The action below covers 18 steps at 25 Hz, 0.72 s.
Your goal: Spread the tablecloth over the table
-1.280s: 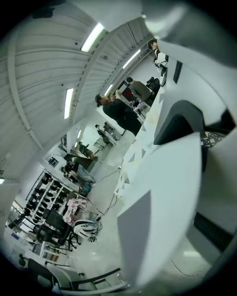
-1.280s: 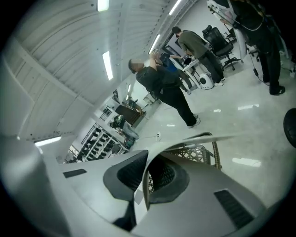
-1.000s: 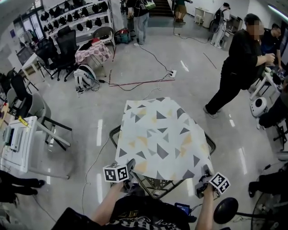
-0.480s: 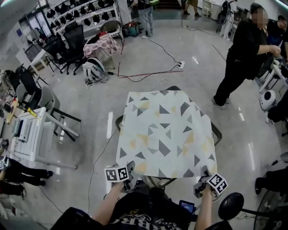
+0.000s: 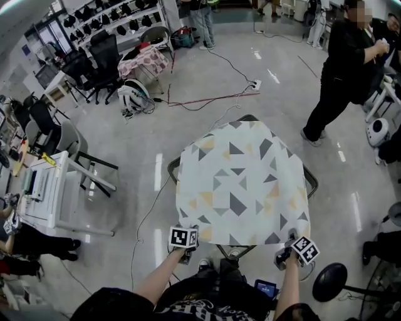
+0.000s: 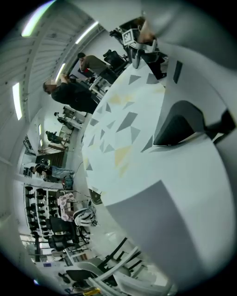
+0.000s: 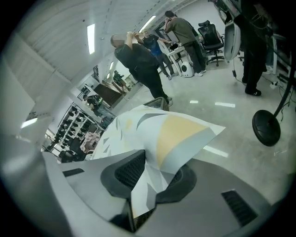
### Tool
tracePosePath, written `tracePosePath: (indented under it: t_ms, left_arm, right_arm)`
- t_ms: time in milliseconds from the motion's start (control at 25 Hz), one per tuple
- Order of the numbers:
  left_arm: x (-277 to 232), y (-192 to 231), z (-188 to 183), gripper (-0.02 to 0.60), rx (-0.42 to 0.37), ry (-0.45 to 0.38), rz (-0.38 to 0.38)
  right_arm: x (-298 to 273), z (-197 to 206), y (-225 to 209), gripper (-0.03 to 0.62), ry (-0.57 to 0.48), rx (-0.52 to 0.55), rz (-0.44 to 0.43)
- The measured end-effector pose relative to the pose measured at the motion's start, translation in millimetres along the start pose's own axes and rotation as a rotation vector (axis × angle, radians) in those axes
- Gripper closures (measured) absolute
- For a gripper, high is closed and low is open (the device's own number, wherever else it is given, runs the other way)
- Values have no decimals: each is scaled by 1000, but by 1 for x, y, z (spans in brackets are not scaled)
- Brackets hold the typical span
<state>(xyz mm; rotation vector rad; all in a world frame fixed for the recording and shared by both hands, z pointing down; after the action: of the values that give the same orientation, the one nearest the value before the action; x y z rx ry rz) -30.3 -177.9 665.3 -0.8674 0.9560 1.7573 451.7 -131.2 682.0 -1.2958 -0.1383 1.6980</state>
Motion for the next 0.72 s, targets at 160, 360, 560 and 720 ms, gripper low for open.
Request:
tracePosePath:
  t_ms: [160,360,560,720]
  left_arm:
    - [-16,13,13,554,-11,28,-16]
    - [-16,24,17,425,25,27,-37]
    - [-4,37,29,275,85,30,-32]
    - [14,49,45,273,119,13,-29]
  right_arm:
    - [-12,2,-13,503,-20,5,70]
    - [-6,19,-15,295,3,33,151]
    - [20,49,-12,286,28,60,146]
    - [37,63,7,295,29,73,59]
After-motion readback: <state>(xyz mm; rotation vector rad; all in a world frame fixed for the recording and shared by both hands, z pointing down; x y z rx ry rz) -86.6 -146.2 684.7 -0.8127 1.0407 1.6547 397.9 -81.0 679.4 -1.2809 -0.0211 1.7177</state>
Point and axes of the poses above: the fingertips, and each gripper's own axes: x backward along the fingers, y to its left, z out of its underside, the point moved 10 cm from there along x, backward along the fingers, and after that the axes turned 4 degrees about -x, right-handed, at the moved point
